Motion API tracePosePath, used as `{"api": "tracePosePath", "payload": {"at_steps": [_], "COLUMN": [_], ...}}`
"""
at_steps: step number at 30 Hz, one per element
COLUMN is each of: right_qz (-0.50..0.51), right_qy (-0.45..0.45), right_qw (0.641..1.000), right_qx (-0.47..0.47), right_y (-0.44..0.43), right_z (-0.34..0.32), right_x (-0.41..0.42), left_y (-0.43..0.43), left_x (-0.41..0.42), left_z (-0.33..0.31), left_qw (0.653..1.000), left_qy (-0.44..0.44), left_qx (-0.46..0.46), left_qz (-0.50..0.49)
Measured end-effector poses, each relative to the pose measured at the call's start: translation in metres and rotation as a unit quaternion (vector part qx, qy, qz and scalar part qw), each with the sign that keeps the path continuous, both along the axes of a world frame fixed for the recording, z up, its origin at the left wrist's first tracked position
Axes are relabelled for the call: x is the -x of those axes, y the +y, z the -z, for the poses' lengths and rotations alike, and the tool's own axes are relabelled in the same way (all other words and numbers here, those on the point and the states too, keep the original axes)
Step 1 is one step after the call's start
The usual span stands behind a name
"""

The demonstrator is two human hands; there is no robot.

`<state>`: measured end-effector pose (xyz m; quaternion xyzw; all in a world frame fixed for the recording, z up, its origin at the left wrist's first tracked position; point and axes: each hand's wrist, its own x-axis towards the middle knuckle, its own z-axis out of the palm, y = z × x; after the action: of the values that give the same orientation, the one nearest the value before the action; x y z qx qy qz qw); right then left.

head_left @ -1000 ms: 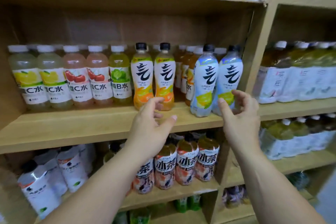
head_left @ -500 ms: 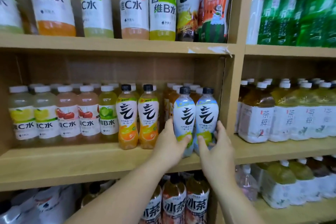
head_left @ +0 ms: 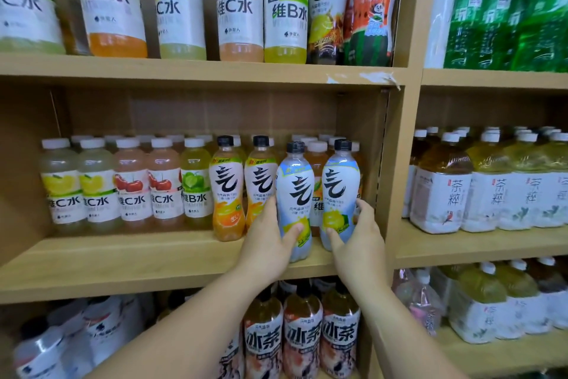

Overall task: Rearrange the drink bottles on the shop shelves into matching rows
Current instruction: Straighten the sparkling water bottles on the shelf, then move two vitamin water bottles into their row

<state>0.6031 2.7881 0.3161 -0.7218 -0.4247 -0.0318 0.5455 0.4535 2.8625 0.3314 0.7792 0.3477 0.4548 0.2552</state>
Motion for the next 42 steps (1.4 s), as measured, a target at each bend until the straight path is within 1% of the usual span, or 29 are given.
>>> {"api": "tracePosePath", "payload": {"at_steps": [5,8,10,12,15,18,20,22,24,26,28,29,31,33,35,37,40,42], "right_qz": [-0.017,-0.011,0.019,0.025,-0.005,-0.041,-0.053,-0.051,-0.05,-0.044,-0.035,-0.043,-0.089,-0.142,-0.181,-0.206,-0.196,-0.185], "right_qy": [0.003,-0.001,-0.041,-0.099,-0.184,-0.204,-0.215,-0.231,-0.224,-0.212,-0.23,-0.241,-0.259,-0.265,-0.25,-0.212,-0.175,-0.158], "right_qw": [1.0,1.0,0.997,0.987,0.952,0.926,0.916,0.919,0.937,0.952,0.947,0.941,0.929,0.925,0.931,0.941,0.958,0.966], "right_qx": [0.008,-0.014,-0.055,-0.128,-0.246,-0.316,-0.333,-0.315,-0.263,-0.218,-0.223,-0.235,-0.251,-0.234,-0.195,-0.164,-0.115,-0.084], "right_y": [0.003,-0.003,-0.011,-0.016,-0.022,-0.021,-0.018,-0.012,-0.005,0.003,0.01,0.012,0.016,0.02,0.027,0.039,0.062,0.077], "right_z": [0.002,-0.001,-0.011,-0.033,-0.082,-0.142,-0.18,-0.215,-0.244,-0.262,-0.269,-0.271,-0.272,-0.276,-0.283,-0.293,-0.305,-0.312], "right_x": [0.002,0.008,0.018,0.03,0.052,0.068,0.071,0.071,0.071,0.072,0.078,0.085,0.104,0.13,0.153,0.172,0.189,0.195], "left_y": [0.005,-0.001,-0.008,-0.014,-0.028,-0.041,-0.04,-0.033,-0.025,-0.016,-0.008,-0.003,0.007,0.014,0.019,0.025,0.036,0.047], "left_x": [0.009,0.017,0.029,0.044,0.068,0.087,0.098,0.11,0.121,0.133,0.147,0.154,0.17,0.186,0.203,0.22,0.244,0.255], "left_z": [0.001,0.0,-0.007,-0.023,-0.063,-0.116,-0.149,-0.179,-0.203,-0.222,-0.237,-0.243,-0.253,-0.26,-0.263,-0.265,-0.268,-0.271], "left_qw": [1.0,0.999,0.998,0.995,0.983,0.963,0.951,0.943,0.938,0.924,0.904,0.9,0.898,0.897,0.891,0.885,0.885,0.895], "left_qy": [0.007,0.012,0.002,-0.018,-0.048,-0.096,-0.121,-0.138,-0.129,-0.117,-0.123,-0.129,-0.14,-0.14,-0.134,-0.124,-0.088,-0.065], "left_qx": [0.003,-0.016,-0.033,-0.065,-0.16,-0.235,-0.263,-0.278,-0.282,-0.299,-0.309,-0.299,-0.272,-0.25,-0.242,-0.236,-0.22,-0.189], "left_qz": [-0.028,-0.035,-0.05,-0.069,-0.081,-0.09,-0.105,-0.122,-0.155,-0.209,-0.267,-0.289,-0.316,-0.337,-0.361,-0.381,-0.401,-0.399]}}
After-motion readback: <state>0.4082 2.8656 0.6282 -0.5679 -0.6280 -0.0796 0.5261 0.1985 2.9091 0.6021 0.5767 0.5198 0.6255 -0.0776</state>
